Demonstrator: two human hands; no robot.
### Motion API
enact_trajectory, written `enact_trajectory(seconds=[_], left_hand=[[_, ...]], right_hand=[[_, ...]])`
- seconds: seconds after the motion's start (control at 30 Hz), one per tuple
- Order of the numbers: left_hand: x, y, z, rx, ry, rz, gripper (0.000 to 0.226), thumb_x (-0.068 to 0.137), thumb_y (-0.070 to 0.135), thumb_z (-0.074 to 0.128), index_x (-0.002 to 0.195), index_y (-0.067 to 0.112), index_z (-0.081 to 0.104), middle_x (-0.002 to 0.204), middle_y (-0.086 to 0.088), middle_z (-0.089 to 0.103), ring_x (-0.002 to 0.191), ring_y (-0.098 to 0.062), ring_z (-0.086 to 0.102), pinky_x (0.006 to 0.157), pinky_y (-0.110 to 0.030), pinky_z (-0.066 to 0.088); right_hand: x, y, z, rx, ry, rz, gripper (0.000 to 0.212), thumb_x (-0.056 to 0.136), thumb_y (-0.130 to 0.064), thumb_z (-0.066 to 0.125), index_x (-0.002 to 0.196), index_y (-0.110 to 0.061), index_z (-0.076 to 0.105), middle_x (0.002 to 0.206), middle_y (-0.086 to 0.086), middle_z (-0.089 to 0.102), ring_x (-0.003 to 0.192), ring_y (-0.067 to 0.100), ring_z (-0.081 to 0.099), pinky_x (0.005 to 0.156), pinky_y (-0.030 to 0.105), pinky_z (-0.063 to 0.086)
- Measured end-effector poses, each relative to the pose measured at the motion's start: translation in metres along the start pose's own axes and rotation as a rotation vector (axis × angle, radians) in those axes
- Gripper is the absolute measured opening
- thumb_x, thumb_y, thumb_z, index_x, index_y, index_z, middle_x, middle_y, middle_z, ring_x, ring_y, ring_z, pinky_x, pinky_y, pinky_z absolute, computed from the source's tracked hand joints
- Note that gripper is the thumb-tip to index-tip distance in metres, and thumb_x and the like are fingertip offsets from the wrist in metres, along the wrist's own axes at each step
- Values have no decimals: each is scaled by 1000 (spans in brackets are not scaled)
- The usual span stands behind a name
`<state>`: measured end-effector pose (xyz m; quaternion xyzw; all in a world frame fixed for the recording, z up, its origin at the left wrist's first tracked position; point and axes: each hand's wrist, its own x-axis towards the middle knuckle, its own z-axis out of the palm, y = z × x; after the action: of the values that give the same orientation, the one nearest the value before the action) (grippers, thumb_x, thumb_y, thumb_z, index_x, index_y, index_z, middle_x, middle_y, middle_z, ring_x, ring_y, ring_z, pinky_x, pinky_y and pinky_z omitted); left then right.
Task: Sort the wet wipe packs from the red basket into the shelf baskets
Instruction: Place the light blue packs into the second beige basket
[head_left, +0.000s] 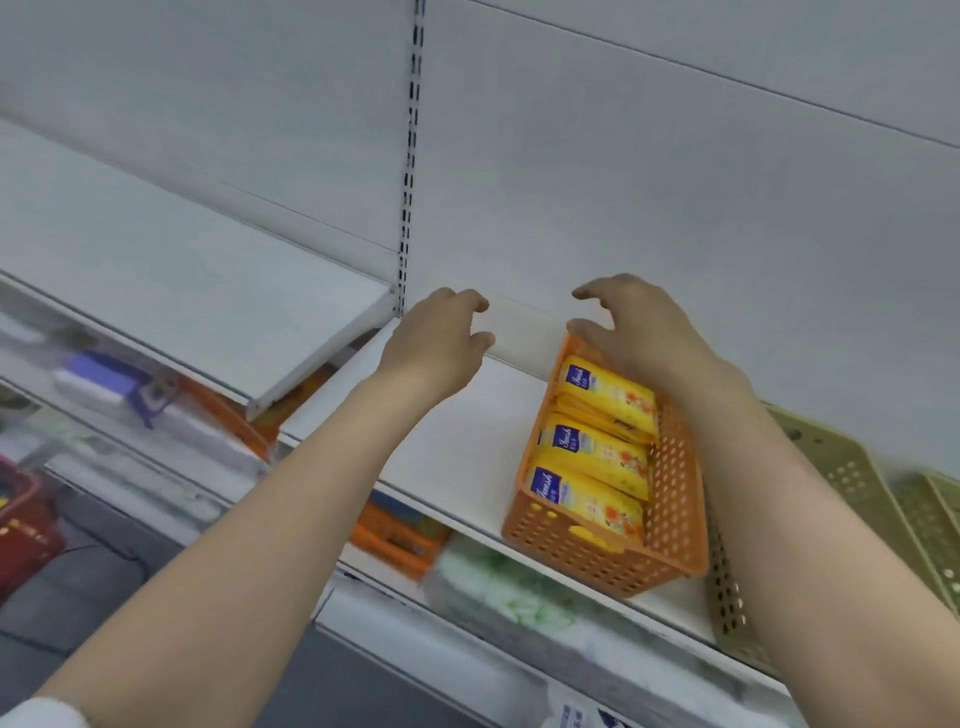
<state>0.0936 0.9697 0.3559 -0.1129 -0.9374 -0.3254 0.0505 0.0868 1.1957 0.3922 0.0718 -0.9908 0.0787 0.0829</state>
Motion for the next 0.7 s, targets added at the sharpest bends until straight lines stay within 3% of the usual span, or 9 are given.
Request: enact_trajectory(seconds=[0.13, 0.27, 0.47, 0.6, 0.7], left_hand=[[-46, -60, -57, 185, 131, 63, 41, 97, 29, 52, 137, 20, 50, 133, -6, 51, 123, -27, 44, 93, -39, 42], [-111, -152, -116, 263, 205, 26, 43, 94, 29, 55, 135, 16, 52, 130, -9, 52, 119, -32, 45, 96, -45, 42], [-224, -307, -171, 302, 278, -158, 42, 87, 22, 66, 128, 14, 59, 122, -8, 57, 109, -33, 55, 88, -45, 49], [-277, -387, -190, 268, 292, -356, 38, 83, 19, 71, 120, 14, 63, 118, -8, 58, 104, -33, 57, 83, -47, 52], [-295, -442, -201, 267, 303, -488, 38, 81, 17, 74, 117, 12, 65, 117, -11, 60, 104, -36, 58, 83, -47, 53]], right_hand=[[-11, -87, -7, 117, 284, -149, 38, 95, -34, 59, 131, -22, 58, 129, 0, 56, 107, 20, 61, 86, 34, 49], [-30, -200, 24, 210, 359, -245, 35, 95, -28, 60, 130, -21, 59, 129, -1, 57, 111, 20, 59, 85, 39, 52], [-47, -362, 134, 281, 73, -403, 41, 93, -29, 63, 133, -22, 57, 137, -1, 53, 109, 20, 61, 88, 28, 46], [-43, -457, 200, 314, -156, -524, 44, 92, -30, 65, 135, -21, 56, 142, 3, 50, 127, 21, 50, 96, 35, 47], [-27, -516, 242, 336, -268, -606, 42, 92, -28, 65, 132, -17, 59, 136, 6, 54, 124, 26, 52, 97, 39, 48]])
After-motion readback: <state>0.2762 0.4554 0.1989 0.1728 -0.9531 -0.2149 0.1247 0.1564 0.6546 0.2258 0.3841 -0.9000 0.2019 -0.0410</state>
